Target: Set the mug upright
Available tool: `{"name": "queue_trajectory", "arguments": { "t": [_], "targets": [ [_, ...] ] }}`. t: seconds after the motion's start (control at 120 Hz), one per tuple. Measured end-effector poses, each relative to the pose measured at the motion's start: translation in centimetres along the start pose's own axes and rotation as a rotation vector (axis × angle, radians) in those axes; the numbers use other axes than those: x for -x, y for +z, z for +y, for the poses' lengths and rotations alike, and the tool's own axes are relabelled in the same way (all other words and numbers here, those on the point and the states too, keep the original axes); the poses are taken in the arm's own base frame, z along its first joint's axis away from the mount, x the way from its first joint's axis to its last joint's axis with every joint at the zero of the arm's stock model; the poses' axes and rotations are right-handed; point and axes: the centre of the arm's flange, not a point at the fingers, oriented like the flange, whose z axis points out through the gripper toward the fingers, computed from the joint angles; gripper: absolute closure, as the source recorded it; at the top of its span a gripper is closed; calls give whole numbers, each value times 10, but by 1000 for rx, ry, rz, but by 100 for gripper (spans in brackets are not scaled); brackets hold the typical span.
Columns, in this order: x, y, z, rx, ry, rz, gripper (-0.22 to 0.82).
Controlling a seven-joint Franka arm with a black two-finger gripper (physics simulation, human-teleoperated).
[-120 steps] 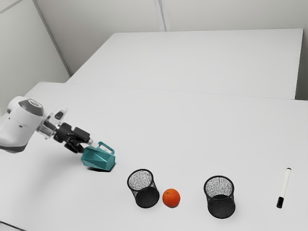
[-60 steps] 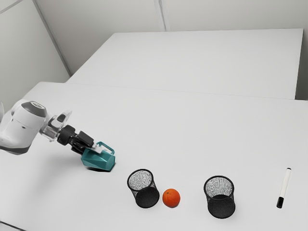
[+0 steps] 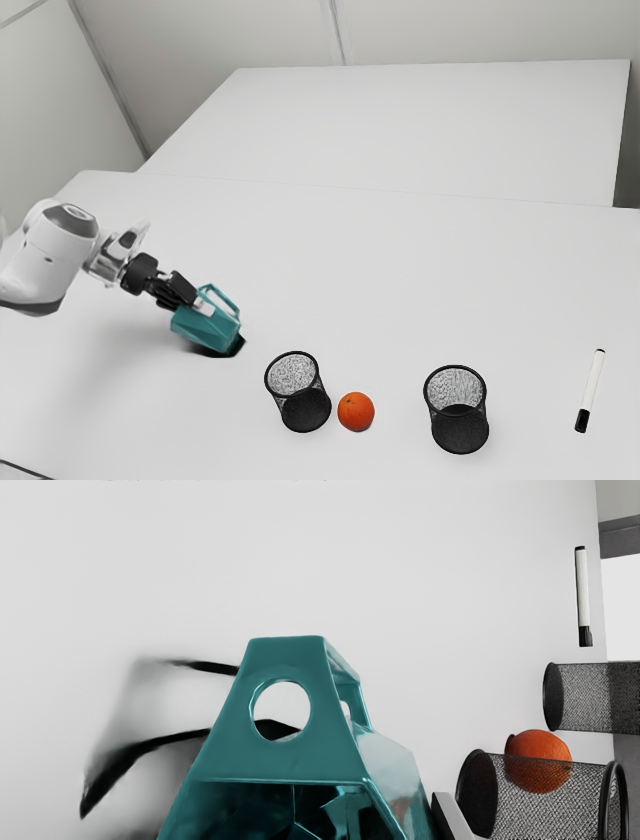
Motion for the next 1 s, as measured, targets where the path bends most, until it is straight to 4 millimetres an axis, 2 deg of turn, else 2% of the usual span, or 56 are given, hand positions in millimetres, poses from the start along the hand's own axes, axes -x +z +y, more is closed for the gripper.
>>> {"name": "queue_trajectory", "arguments": {
  "t": [0.192,0.425,0.542,0.65,0.733,1.0],
  "targets": [
    [-4,-9,26,-16,53,12,76],
    [-27,-31,80,-130,177,-33,77],
    [-48,-25,116,-234,255,-132,77],
    [-60,-8,145,-335,301,-229,78],
    [-63,1,154,-414,300,-276,78],
    [-68,12,162,-670,250,-322,78]
  ]
}}
